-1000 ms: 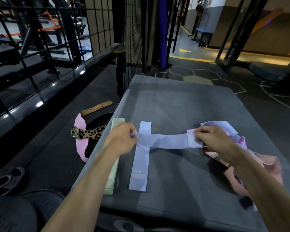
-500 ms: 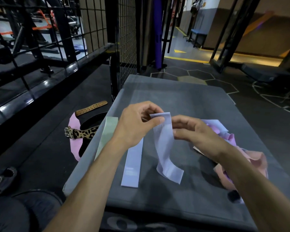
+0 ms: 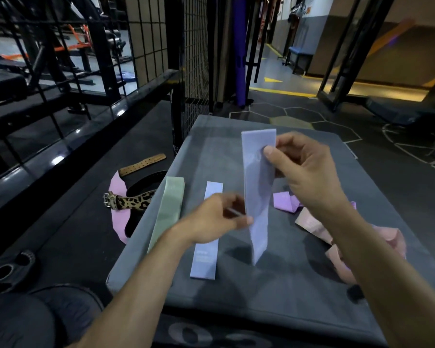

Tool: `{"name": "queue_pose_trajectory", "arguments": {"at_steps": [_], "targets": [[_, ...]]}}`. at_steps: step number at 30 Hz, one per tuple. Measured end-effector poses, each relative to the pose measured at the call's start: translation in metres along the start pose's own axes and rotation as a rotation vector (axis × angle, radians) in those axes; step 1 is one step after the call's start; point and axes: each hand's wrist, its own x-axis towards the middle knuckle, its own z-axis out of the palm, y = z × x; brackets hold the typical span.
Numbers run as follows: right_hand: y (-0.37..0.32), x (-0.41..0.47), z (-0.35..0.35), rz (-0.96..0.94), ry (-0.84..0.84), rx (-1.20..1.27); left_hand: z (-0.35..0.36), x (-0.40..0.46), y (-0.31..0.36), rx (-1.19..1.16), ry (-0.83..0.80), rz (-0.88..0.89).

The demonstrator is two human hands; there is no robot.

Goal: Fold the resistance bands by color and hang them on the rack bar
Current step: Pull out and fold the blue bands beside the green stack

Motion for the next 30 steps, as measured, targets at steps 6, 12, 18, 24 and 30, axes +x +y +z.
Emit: {"name": "queue_pose_trajectory", "arguments": {"at_steps": [6, 12, 18, 24, 30], "targets": [[-0.005, 0.026, 0.004, 0.144, 0.13, 0.166, 0.003, -0.006, -0.016, 0.122, -0.081, -0.177], [0.039, 0.062, 0.026, 0.39, 0.163, 0.212, -0.003, -0.008, -0.023, 0.089, -0.083, -0.424], [0.127, 0.075, 0.068, 0.754, 0.013, 0.276, -0.017, -0.014, -0.03, 0.357, -0.136, -0.648], [0.17, 0.072, 0.104, 0.785, -0.109, 0.174, -0.024, -0.013, -0.029, 0.309, -0.187, -0.721], [0.191, 0.076, 0.113, 0.716, -0.187, -0.242, -0.021, -0.015, -0.03, 0.281, -0.264, -0.781]]}}
